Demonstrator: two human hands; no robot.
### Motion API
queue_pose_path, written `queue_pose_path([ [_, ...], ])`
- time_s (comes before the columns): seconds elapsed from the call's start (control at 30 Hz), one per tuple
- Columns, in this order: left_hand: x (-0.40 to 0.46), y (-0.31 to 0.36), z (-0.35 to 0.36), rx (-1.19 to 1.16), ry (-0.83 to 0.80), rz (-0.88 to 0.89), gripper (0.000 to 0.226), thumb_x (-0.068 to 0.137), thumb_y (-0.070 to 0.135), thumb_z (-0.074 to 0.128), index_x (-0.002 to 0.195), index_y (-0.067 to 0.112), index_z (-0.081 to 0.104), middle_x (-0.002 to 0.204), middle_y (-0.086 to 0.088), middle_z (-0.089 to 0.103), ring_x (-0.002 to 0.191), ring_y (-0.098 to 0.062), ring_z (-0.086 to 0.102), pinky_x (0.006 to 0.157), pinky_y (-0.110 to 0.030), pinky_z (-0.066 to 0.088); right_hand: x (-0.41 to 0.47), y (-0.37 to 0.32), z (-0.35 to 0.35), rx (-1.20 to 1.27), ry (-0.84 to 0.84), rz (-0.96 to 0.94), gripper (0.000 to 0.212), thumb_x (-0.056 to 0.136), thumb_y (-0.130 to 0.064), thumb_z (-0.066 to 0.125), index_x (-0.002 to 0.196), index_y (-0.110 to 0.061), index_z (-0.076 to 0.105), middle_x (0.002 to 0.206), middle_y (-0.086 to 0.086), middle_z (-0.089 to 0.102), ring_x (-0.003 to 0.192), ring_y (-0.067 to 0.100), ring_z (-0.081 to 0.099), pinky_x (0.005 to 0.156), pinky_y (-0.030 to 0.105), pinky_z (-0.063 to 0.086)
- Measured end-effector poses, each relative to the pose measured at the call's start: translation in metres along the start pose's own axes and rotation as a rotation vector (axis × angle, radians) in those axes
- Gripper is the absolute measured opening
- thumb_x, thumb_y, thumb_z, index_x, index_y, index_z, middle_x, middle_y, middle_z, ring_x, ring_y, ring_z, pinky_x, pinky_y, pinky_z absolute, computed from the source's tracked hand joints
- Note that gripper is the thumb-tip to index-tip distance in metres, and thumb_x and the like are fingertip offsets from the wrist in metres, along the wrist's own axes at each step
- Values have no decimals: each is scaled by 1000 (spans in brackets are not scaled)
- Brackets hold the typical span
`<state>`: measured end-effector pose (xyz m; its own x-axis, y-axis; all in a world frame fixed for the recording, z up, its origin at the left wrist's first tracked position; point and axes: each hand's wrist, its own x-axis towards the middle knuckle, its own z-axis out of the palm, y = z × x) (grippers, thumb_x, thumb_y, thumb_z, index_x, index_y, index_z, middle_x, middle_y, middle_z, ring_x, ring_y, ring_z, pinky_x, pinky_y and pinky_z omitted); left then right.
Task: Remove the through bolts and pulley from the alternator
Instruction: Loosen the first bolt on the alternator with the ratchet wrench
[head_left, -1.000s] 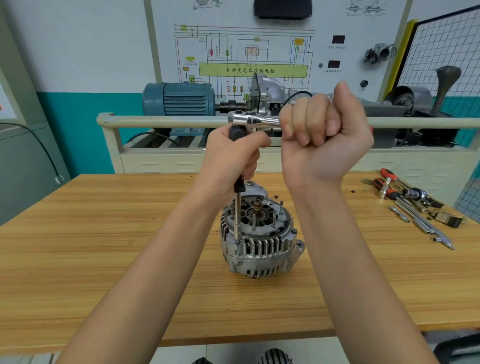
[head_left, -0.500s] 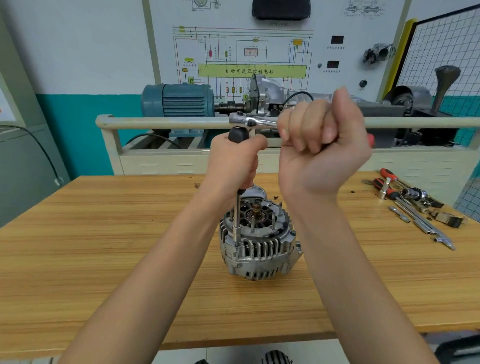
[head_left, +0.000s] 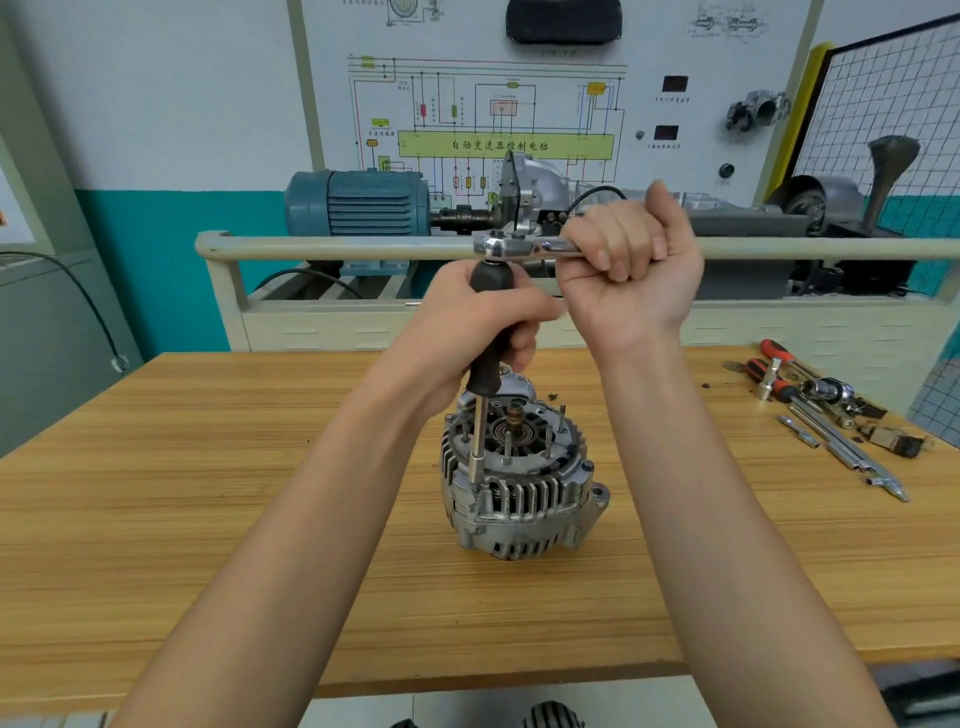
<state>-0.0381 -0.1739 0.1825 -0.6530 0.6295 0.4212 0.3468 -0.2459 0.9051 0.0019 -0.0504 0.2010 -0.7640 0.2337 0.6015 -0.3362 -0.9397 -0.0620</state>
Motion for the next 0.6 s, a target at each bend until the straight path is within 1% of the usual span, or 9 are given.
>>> queue_pose_path([
  [0.07,1,-1,4,-101,-77,-19,47,85,0,61,47,17,38,39,3,30,32,-13,28,38,-17,27,2,-1,-2,50,34,4,48,84,-14,42,37,-13,32,32,-2,20,38,9,11,37,22,26],
  [0.17,3,-4,4,-157,-57,-56,54,89,7,57,44,21,31,36,7,24,28,-8,18,34,-13,18,-6,2,3,-94,18,-109,47,83,-13,42,36,-14,35,32,-2,24,33,11,18,39,23,25],
  [0.23,5,-4,6,-134,63,-77,56,90,5,55,43,23,31,36,7,24,29,-8,17,35,-13,16,-16,9,9,-295,-39,-230,48,84,-12,42,37,-16,36,34,-3,24,34,12,21,41,24,25],
  [0.3,6,-4,12,-99,226,-69,49,88,2,56,49,21,32,39,6,24,31,-9,17,37,-14,16,-25,24,16,-490,-144,-374,49,86,-6,41,39,-16,35,36,-4,23,36,13,19,44,26,23],
  [0.4,7,-6,17,-47,467,-8,42,84,1,56,55,19,32,48,-1,26,41,-14,19,45,-22,15,-32,46,22,-642,-240,-540,39,84,-1,38,50,-20,37,37,-4,29,35,10,23,45,29,18],
  [0.47,5,-8,17,-24,541,37,39,81,2,57,56,18,33,55,-5,26,51,-18,19,51,-31,15,-32,49,22,-636,-263,-532,43,83,-1,38,46,-20,28,36,-4,29,35,10,23,45,30,16],
  [0.5,4,-8,16,-12,541,51,38,81,2,59,57,17,33,56,-6,27,51,-18,19,50,-32,15,-31,46,21,-615,-274,-492,45,84,-2,38,44,-19,25,35,-4,28,34,10,21,44,29,16],
  [0.57,1,-9,12,-19,474,53,41,81,-2,60,55,17,34,50,-4,28,43,-16,21,45,-24,18,-28,36,18,-524,-262,-374,50,86,-5,40,39,-20,31,34,-4,28,35,12,18,43,26,20],
  [0.6,0,-9,9,-38,402,52,44,81,-4,60,53,18,35,46,-2,29,38,-15,22,41,-20,20,-24,29,17,-457,-222,-308,51,86,-7,41,37,-18,34,33,-4,27,35,13,17,42,24,22],
])
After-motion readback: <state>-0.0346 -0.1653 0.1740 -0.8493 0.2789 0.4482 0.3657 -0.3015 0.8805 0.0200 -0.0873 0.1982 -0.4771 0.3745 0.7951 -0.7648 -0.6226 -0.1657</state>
